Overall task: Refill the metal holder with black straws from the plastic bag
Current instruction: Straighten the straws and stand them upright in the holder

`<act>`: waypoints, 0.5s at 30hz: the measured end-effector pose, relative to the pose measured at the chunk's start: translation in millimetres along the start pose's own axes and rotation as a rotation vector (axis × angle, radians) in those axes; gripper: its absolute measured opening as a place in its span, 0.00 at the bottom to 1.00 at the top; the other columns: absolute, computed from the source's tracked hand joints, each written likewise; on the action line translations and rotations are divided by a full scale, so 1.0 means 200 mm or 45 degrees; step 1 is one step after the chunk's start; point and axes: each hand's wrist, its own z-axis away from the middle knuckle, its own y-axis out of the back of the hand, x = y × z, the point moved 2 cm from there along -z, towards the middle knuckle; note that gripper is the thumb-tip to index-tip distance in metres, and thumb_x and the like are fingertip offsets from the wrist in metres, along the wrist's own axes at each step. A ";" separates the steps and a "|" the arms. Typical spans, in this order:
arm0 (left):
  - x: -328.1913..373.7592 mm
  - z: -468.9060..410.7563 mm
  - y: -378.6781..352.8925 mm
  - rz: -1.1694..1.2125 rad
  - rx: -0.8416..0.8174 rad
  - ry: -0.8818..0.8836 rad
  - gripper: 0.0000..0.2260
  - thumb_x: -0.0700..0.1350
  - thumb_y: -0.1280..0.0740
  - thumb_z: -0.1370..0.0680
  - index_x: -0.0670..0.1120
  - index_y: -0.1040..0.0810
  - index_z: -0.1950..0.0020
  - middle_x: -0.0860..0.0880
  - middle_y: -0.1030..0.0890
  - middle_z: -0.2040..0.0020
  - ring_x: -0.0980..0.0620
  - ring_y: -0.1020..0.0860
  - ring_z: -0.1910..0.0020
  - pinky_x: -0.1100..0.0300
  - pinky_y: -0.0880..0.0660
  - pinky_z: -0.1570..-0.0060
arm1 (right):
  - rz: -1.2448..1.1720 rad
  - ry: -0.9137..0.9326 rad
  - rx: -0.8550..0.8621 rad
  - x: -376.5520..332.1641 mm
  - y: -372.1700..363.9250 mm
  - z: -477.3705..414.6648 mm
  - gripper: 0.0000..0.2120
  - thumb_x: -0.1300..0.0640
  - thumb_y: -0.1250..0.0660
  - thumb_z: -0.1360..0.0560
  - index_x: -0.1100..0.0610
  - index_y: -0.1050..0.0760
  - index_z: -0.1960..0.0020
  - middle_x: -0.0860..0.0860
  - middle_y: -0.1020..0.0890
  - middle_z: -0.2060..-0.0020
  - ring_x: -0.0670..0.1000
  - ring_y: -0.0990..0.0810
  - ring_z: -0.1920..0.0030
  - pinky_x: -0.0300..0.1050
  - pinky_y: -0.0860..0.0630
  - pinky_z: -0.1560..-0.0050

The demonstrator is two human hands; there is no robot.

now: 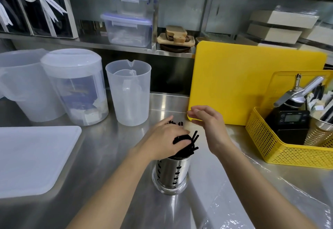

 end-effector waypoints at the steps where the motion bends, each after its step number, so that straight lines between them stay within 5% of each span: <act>1: 0.00 0.00 0.01 -0.025 -0.032 0.008 0.20 0.58 0.46 0.23 0.52 0.23 0.40 0.56 0.20 0.41 0.61 0.27 0.38 0.63 0.55 0.26 | 0.027 -0.013 0.008 0.01 0.01 0.00 0.07 0.63 0.37 0.25 0.62 0.23 0.50 0.54 0.18 0.57 0.51 0.20 0.53 0.47 0.26 0.47; 8: 0.06 0.00 0.10 0.037 0.078 0.127 0.17 0.58 0.39 0.24 0.53 0.24 0.40 0.55 0.20 0.42 0.53 0.27 0.40 0.57 0.34 0.35 | 0.117 -0.086 0.027 0.03 0.13 0.04 0.06 0.60 0.37 0.24 0.61 0.24 0.49 0.55 0.19 0.61 0.51 0.21 0.60 0.44 0.26 0.59; 10: 0.11 -0.01 0.14 -0.025 0.130 0.130 0.18 0.58 0.39 0.24 0.54 0.25 0.37 0.55 0.21 0.39 0.54 0.27 0.39 0.60 0.33 0.40 | 0.207 -0.075 0.002 0.03 0.18 0.07 0.08 0.60 0.37 0.23 0.61 0.25 0.46 0.54 0.19 0.59 0.51 0.21 0.60 0.43 0.26 0.60; 15: 0.32 -0.06 0.19 -0.090 0.192 0.011 0.25 0.62 0.45 0.27 0.53 0.28 0.34 0.55 0.24 0.35 0.54 0.29 0.34 0.58 0.39 0.34 | 0.620 0.043 -0.005 0.02 0.40 0.16 0.19 0.52 0.35 0.24 0.56 0.29 0.36 0.52 0.22 0.49 0.50 0.24 0.49 0.40 0.30 0.53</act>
